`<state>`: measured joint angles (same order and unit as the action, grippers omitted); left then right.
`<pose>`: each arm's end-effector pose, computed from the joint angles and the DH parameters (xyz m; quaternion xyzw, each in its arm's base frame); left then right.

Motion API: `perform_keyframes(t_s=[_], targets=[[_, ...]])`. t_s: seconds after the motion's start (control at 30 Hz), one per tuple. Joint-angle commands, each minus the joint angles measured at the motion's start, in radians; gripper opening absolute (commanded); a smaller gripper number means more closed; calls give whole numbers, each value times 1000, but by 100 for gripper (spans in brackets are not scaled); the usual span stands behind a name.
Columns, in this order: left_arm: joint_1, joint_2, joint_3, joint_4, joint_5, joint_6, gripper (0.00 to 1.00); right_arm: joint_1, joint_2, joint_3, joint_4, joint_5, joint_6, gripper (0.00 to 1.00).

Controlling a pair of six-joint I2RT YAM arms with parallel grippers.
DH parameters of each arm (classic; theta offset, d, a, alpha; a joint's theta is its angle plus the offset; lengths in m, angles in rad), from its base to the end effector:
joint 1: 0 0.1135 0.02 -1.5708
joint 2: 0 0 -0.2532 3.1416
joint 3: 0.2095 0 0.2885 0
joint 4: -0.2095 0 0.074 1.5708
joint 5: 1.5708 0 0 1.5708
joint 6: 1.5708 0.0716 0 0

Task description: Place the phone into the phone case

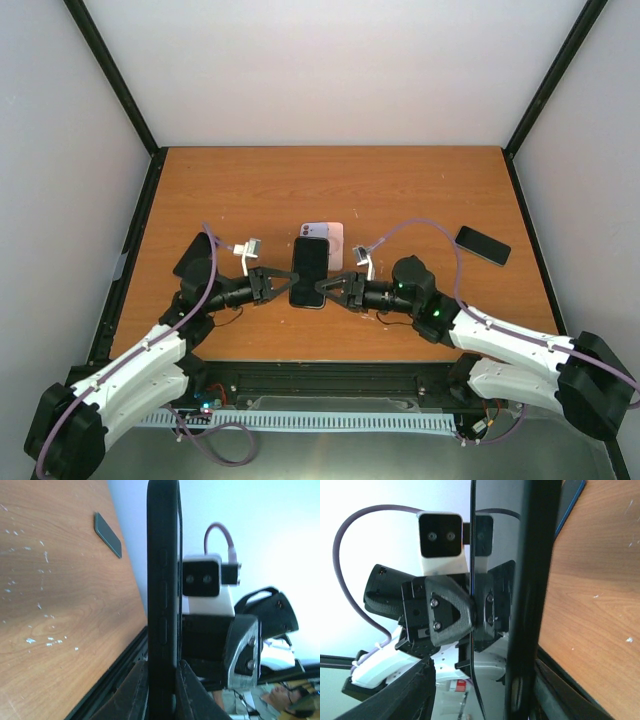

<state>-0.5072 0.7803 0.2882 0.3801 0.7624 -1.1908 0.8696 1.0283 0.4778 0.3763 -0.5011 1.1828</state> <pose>0.1876 -0.1608 0.1971 0.0016 0.7351 -0.6476 0.2005 0.1646 0.2483 0.2102 -0.0417 0.7578 0.6311 0.1602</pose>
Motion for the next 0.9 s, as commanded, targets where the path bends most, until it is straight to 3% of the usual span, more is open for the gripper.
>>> perform_keyframes(t_s=[0.0,0.07,0.33,0.53,0.63,0.7,0.87], targets=[[0,-11,54,90,-78,-22,0,19,-4,-69,135,-42,62,50],[-1,-7,46,129,-89,-37,0,29,6,-83,179,-48,80,47],[0,18,32,136,-123,-32,0,38,1,-107,242,-30,104,19],[-1,15,39,47,-136,20,0,39,-3,-116,256,-11,111,3],[-1,15,50,7,-132,50,0,39,-5,-122,258,4,118,3],[-1,8,44,11,-123,37,0,37,-4,-122,249,9,119,8],[-1,-8,21,65,-81,-16,0,38,-32,-138,227,51,116,39]])
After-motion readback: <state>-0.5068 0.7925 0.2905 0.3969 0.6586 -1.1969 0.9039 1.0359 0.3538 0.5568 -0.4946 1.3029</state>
